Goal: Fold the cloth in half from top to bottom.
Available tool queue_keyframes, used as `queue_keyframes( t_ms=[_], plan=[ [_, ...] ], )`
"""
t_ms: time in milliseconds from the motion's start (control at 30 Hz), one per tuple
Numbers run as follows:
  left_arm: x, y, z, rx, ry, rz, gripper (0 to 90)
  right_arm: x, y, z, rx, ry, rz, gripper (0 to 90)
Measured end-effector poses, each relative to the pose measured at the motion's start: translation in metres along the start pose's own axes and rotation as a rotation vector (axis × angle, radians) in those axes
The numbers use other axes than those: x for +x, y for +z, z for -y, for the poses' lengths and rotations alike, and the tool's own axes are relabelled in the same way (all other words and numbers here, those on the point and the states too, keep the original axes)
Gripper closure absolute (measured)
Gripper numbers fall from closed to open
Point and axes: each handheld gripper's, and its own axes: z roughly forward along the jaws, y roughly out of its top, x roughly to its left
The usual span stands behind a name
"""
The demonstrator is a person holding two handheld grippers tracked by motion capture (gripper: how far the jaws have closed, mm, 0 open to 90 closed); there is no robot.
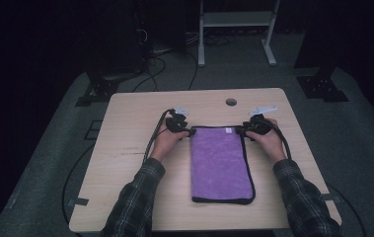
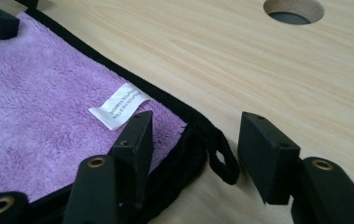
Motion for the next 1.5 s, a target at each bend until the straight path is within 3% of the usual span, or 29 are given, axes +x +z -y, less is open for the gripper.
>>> queue_keyframes(
  t_ms=[167, 300, 433, 633, 800, 933, 1100, 1267, 1500],
  plan=[
    [0.002, 0.001, 0.002, -0.005, -0.001, 0.023, 46.7, 0.002, 0.001, 0.001, 0.007, -0.023, -0.008, 48.7],
    [0.002, 0.001, 0.002, -0.004, 0.012, 0.038, 50.6, 0.005, 0.0, 0.002, 0.006, -0.041, -0.023, 58.5],
    [0.0, 0.001, 0.001, 0.0, 0.018, 0.067, 61.5, 0.007, -0.001, 0.001, 0.015, -0.03, -0.03, 63.9],
    [0.0, 0.001, 0.002, 0.001, -0.023, 0.112, 79.7, 0.009, -0.001, -0.001, 0.042, -0.004, -0.052, 77.7],
    [-0.003, 0.001, 0.0, 0.013, -0.049, 0.1, 84.4, 0.013, -0.002, -0.002, 0.058, 0.011, -0.042, 81.7],
    [-0.004, -0.001, -0.002, 0.02, -0.035, 0.085, 85.3, 0.013, -0.002, -0.004, 0.064, 0.033, -0.041, 82.5],
    [-0.005, -0.013, -0.007, -0.035, -0.035, 0.094, 85.2, 0.012, -0.01, -0.008, 0.031, 0.029, -0.053, 82.5],
    [-0.01, -0.032, -0.014, -0.059, -0.009, 0.105, 85.3, 0.016, -0.027, -0.015, -0.009, 0.013, -0.073, 82.4],
    [-0.023, -0.062, -0.014, -0.109, 0.01, 0.175, 85.2, 0.025, -0.053, -0.012, -0.066, 0.002, -0.129, 82.4]
  ],
)
